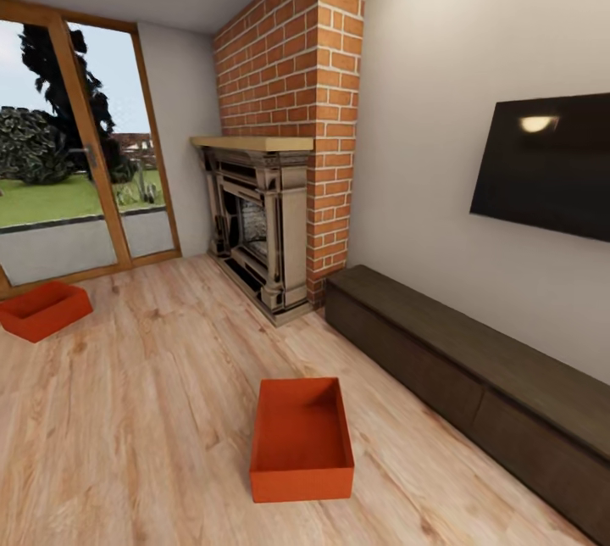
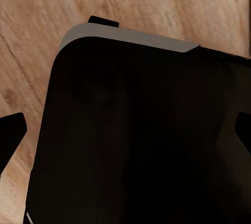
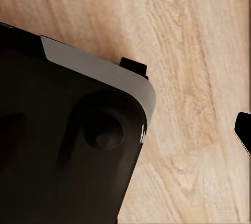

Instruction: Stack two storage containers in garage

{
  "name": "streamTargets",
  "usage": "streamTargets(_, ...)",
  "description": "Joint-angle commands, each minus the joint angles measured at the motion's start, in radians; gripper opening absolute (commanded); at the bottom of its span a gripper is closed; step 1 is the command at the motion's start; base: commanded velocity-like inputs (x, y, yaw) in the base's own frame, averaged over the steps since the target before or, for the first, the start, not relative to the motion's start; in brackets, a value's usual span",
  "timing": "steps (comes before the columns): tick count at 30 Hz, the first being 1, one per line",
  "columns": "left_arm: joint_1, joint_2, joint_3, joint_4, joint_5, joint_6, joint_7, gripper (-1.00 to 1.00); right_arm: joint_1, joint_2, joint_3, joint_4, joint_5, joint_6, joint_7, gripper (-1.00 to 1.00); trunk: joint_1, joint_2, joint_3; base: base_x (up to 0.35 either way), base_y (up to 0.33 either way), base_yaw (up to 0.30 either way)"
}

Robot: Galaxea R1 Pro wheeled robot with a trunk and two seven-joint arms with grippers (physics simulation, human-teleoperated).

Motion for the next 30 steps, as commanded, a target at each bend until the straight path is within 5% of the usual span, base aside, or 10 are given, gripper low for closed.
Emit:
streamTargets(1, 0.000, 0.000, 0.002, 0.000, 0.003, -0.003, 0.001, 1.00, -0.001, 0.000, -0.001, 0.003, 0.005, -0.006, 0.002, 1.00, 0.000, 0.000, -0.001, 0.232, 0.000, 0.000)
streamTargets(30, 0.000, 0.000, 0.002, 0.000, 0.003, -0.003, 0.001, 1.00, -0.001, 0.000, -0.001, 0.003, 0.006, -0.006, 0.002, 1.00, 0.000, 0.000, -0.001, 0.191, 0.000, 0.000)
